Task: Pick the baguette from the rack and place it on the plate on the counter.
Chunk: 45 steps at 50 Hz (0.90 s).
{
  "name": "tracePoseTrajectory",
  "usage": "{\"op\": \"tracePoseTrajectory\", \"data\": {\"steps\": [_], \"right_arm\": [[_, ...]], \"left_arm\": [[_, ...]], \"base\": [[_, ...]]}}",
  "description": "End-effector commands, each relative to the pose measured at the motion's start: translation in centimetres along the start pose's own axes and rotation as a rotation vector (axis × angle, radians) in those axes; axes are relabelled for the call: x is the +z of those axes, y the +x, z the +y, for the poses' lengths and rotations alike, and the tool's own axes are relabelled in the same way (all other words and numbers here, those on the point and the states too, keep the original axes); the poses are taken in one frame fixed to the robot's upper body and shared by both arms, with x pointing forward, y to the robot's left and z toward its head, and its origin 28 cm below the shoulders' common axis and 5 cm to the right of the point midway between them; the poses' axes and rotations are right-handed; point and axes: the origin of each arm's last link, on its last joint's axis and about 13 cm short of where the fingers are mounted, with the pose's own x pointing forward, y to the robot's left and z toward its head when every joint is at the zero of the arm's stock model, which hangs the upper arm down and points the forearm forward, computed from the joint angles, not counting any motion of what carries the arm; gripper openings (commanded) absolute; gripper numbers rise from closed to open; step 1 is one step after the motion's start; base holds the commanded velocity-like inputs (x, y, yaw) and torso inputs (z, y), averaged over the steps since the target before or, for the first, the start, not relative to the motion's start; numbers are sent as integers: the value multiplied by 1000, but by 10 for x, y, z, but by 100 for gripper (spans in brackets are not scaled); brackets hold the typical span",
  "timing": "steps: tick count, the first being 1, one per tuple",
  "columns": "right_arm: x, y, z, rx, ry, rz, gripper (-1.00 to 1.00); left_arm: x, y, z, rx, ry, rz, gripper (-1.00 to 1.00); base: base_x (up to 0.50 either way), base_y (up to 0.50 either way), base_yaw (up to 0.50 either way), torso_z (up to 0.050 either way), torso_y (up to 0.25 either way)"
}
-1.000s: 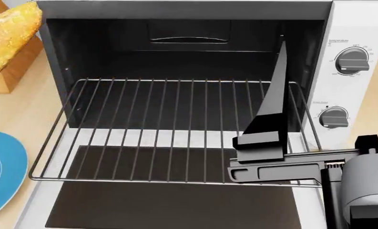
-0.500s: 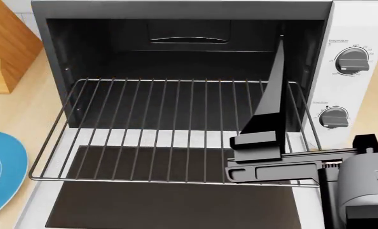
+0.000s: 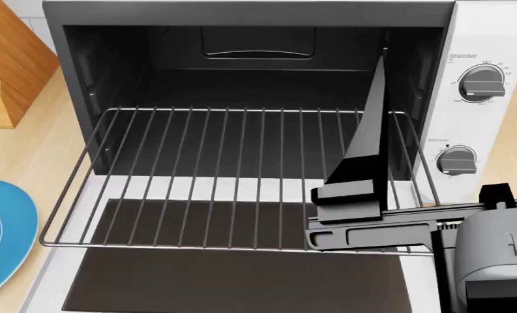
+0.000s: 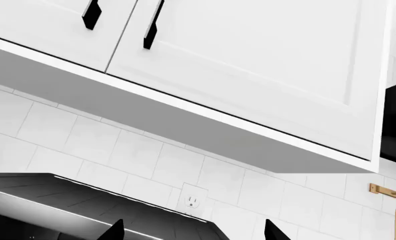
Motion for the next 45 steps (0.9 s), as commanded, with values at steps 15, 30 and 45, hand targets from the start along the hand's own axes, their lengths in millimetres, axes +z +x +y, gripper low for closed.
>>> {"op": "tracePoseTrajectory", "data": {"steps": [15, 30, 45], "right_arm": [[0, -1, 0, 3, -4, 3, 100], [-1, -1, 0, 6, -4, 0, 100], [0, -2, 1, 7, -4, -2, 100]], "left_arm": [[16, 45, 3, 13, -1, 54, -100], [16, 53, 7, 23, -11, 84, -100], [-5, 71, 23, 54, -48, 118, -100]], "base": [[0, 0, 0, 0, 0], [0, 0, 0, 0, 0], [0, 0, 0, 0, 0]]}}
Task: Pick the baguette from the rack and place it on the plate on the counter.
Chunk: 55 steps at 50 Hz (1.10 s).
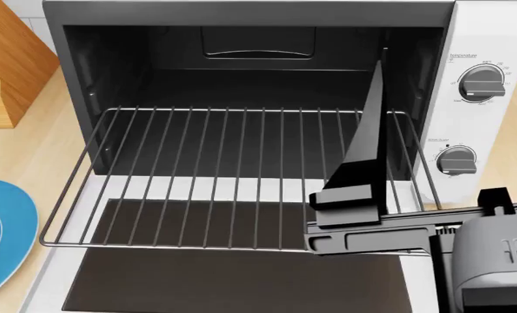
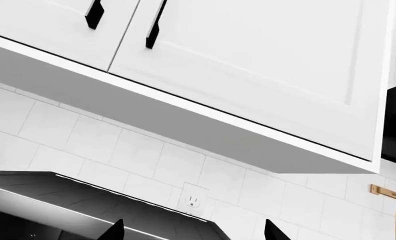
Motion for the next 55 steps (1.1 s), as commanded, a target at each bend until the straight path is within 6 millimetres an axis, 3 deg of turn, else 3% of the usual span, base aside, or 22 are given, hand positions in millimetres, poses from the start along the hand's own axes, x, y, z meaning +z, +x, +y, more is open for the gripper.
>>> {"op": "tracePoseTrajectory", "data": {"steps": [1, 12, 30, 31, 42, 55], "right_arm": [[0, 0, 0, 1, 0, -1, 100], [0, 0, 1, 5, -1, 1, 100], [0, -2, 0, 6, -1, 2, 100], [0, -2, 0, 6, -1, 2, 100], [0, -2, 1, 12, 4, -2, 100], [1, -3, 1, 11, 7, -2, 100]], "left_arm": [[-11, 13, 9, 20, -24, 22, -100], [-17, 28, 3, 2, -18, 61, -100], [-23, 18, 3, 18, -28, 116, -100], [-21, 16, 3, 27, -34, 103, 100], [-12, -1, 10, 68, -34, 43, 100], [5, -37, -12, 44, 14, -93, 100]], "base": [[0, 0, 0, 0, 0], [0, 0, 0, 0, 0], [0, 0, 0, 0, 0], [0, 0, 0, 0, 0], [0, 0, 0, 0, 0], [0, 0, 0, 0, 0]]}}
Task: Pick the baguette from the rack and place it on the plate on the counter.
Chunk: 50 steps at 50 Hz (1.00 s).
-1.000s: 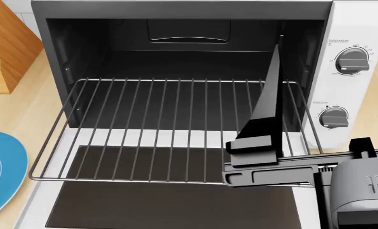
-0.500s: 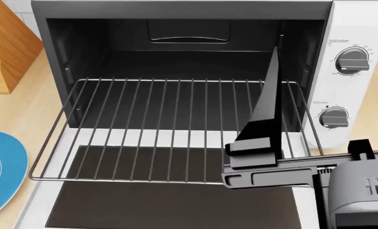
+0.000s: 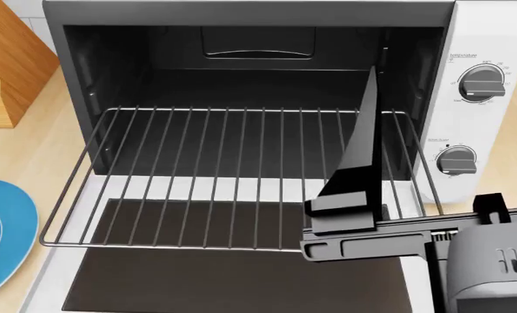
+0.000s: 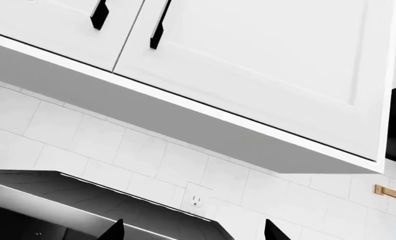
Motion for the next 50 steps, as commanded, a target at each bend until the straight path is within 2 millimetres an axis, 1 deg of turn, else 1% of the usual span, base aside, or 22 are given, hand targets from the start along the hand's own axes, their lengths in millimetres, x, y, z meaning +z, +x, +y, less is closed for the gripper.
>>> {"op": "tracePoseTrajectory", "data": {"steps": [1, 3, 8, 12, 15, 17, 27, 35, 50], "right_arm": [[0, -1, 0, 0, 3, -2, 100], [1, -1, 0, 0, 5, -4, 100], [-1, -2, 0, -2, 13, -5, 100], [-1, -3, -1, -4, 13, -5, 100], [-1, -3, -1, -6, 14, -4, 100], [-1, -3, -1, -5, 16, -6, 100], [-1, -4, -2, -6, 18, -9, 100], [1, -4, -3, -10, 21, -15, 100], [3, -7, -6, -18, 24, -21, 100]], "left_arm": [[9, -29, -13, -7, 24, -94, 100], [9, -34, -15, -9, 29, -112, 100], [7, -41, -13, -25, 42, -160, 100], [9, -50, -14, -19, 49, -198, 100], [10, -57, -15, -3, 52, -212, 100], [11, -65, -15, 4, 54, -225, 100], [14, -79, -15, 36, 75, -253, 100], [16, -99, -13, 66, 91, -284, 100], [23, -128, -22, 91, 142, -367, 100]], "base": [[0, 0, 0, 0, 0], [0, 0, 0, 0, 0], [0, 0, 0, 0, 0], [0, 0, 0, 0, 0], [0, 0, 0, 0, 0], [0, 0, 0, 0, 0], [0, 0, 0, 0, 0], [0, 0, 0, 0, 0], [0, 0, 0, 0, 0]]}}
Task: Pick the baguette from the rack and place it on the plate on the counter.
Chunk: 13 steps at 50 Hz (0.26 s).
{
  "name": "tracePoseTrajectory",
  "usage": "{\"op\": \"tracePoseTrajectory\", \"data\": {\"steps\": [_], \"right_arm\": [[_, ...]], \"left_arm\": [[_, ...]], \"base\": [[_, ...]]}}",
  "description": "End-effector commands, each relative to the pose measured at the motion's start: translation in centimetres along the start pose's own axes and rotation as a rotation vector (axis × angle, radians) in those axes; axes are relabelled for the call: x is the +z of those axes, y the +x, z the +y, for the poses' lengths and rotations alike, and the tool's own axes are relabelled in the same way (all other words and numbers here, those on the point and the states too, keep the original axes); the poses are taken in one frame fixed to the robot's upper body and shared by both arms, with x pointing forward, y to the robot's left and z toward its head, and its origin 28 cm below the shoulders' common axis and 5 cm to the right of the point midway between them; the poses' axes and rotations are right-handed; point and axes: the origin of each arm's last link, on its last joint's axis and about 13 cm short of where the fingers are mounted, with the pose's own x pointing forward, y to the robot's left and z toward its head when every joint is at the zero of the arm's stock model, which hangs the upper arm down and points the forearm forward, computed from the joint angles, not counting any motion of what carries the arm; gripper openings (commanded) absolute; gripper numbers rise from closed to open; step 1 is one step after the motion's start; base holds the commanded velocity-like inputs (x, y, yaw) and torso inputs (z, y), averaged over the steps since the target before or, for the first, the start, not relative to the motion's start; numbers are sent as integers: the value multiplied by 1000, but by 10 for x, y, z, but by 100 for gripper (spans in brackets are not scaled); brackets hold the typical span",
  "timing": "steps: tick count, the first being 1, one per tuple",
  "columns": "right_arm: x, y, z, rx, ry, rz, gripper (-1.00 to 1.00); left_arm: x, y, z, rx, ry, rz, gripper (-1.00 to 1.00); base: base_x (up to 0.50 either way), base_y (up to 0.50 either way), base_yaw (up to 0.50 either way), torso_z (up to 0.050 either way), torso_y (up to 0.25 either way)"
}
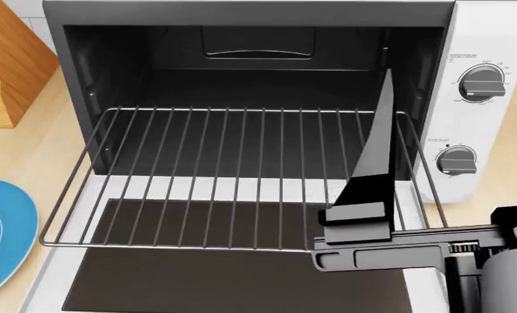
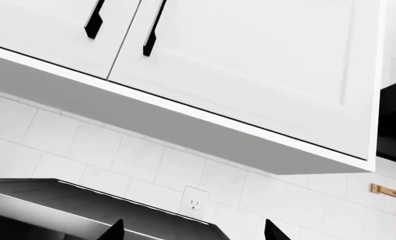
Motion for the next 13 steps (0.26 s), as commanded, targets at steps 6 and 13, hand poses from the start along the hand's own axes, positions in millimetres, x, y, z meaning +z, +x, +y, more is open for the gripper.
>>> {"op": "tracePoseTrajectory", "data": {"steps": [6, 13], "right_arm": [[1, -1, 0, 0, 2, -4, 100], [2, 0, 0, 6, 1, -5, 100]], "left_arm": [[12, -31, -1, 35, 64, -87, 100], [14, -39, -4, 43, 85, -115, 100]], "base": [[0, 0, 0, 0, 0], [0, 0, 0, 0, 0]]}}
